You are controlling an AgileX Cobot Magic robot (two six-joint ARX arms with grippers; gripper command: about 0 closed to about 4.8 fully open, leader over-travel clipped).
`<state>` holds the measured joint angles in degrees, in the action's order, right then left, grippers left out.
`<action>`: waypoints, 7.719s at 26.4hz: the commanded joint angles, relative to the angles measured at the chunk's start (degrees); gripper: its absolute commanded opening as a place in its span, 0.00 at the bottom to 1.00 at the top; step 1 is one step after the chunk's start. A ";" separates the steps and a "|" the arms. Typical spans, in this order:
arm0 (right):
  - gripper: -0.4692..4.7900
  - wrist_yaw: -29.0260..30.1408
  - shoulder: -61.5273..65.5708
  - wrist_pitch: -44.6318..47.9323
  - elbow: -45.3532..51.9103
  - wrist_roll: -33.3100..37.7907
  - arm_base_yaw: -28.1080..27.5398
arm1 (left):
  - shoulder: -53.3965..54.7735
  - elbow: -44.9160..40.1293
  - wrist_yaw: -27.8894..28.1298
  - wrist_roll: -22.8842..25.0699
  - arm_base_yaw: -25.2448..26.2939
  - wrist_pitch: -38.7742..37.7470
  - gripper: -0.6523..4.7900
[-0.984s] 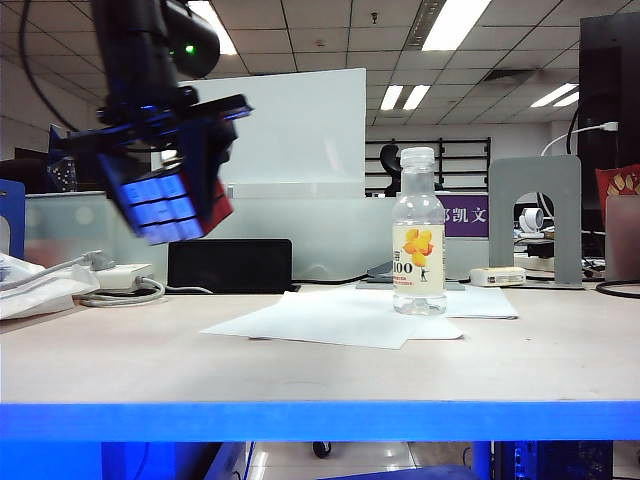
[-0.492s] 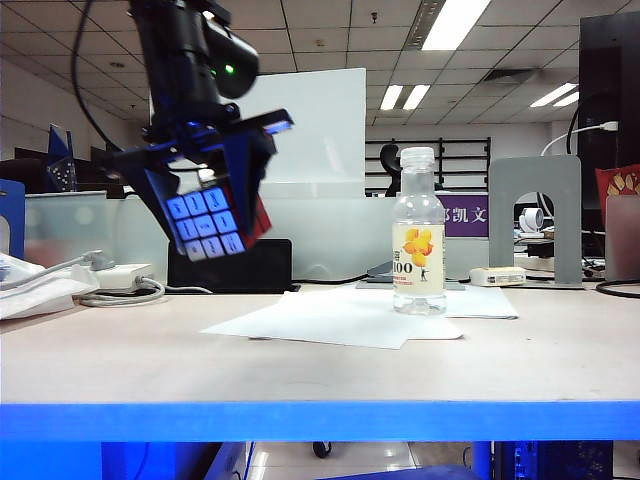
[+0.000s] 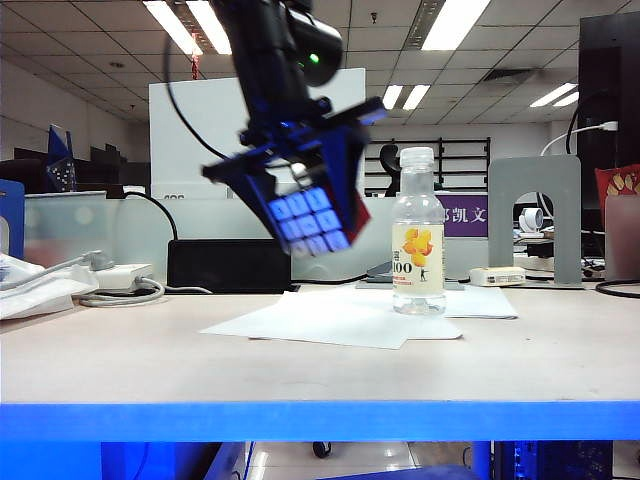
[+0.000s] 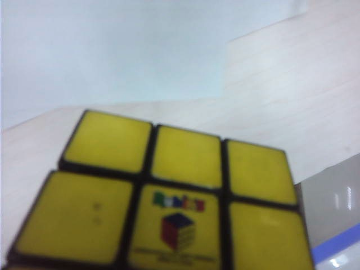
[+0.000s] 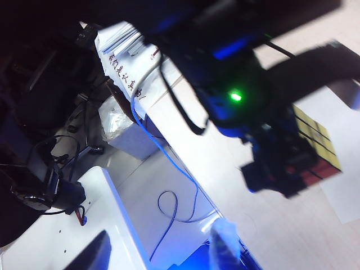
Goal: Rotate the Rubik's Cube so that the bottom side is facing up.
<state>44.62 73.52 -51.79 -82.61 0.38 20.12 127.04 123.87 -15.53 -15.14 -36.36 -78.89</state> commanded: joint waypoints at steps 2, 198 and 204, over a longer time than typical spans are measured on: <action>0.52 0.26 -1.49 -0.98 -0.20 -0.26 0.00 | 3.96 3.34 -1.68 -0.94 -0.92 -3.39 0.47; 0.09 -36.13 -67.80 52.96 82.51 18.93 -20.37 | -119.58 -117.74 26.32 5.25 18.29 71.17 0.11; 0.09 -35.71 -67.80 52.96 82.51 18.95 -20.37 | -119.58 -117.74 25.79 5.27 18.29 71.21 0.11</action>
<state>8.82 5.74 0.36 -0.58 19.57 -0.36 7.46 6.09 10.68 -9.93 -18.09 -7.99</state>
